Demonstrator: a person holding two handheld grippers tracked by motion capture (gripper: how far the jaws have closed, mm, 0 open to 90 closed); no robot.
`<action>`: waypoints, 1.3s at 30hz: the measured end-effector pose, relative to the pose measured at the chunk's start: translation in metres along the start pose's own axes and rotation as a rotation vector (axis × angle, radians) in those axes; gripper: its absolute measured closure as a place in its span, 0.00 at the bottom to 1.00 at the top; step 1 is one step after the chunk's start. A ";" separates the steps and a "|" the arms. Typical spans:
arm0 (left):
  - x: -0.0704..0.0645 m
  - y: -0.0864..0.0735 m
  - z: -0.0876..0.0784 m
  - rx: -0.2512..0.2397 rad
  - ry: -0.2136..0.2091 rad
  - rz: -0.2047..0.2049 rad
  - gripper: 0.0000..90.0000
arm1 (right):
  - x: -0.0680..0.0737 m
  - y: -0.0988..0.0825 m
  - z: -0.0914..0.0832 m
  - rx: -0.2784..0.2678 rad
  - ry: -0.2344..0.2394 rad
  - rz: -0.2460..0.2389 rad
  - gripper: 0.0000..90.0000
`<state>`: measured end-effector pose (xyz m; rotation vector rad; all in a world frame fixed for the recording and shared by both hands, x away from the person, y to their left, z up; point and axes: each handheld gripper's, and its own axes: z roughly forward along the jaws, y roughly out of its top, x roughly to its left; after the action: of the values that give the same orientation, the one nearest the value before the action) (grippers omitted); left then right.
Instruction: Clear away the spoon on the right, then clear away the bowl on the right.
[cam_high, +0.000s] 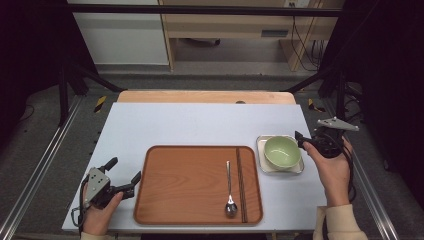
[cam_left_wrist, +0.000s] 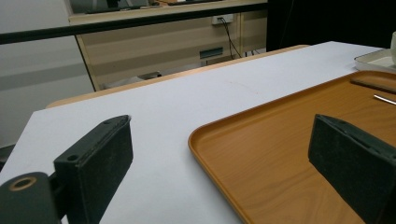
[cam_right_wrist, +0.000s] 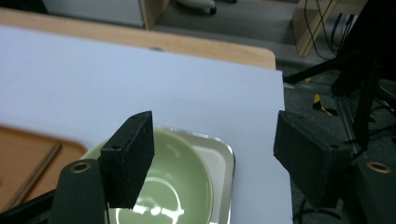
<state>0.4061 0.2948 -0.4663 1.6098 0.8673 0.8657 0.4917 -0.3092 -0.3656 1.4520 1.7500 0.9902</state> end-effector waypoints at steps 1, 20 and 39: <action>0.000 0.000 0.000 -0.002 -0.001 0.001 0.07 | -0.001 -0.001 0.002 -0.011 0.001 0.015 0.32; 0.002 0.001 -0.001 -0.025 0.010 -0.005 0.05 | -0.023 -0.048 0.029 0.152 0.116 0.140 0.52; 0.002 0.001 -0.001 -0.028 0.012 -0.004 0.05 | -0.016 -0.059 0.049 0.267 0.138 0.167 0.60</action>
<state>0.4064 0.2964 -0.4647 1.5793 0.8629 0.8812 0.5071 -0.3239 -0.4407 1.7579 1.9437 0.9901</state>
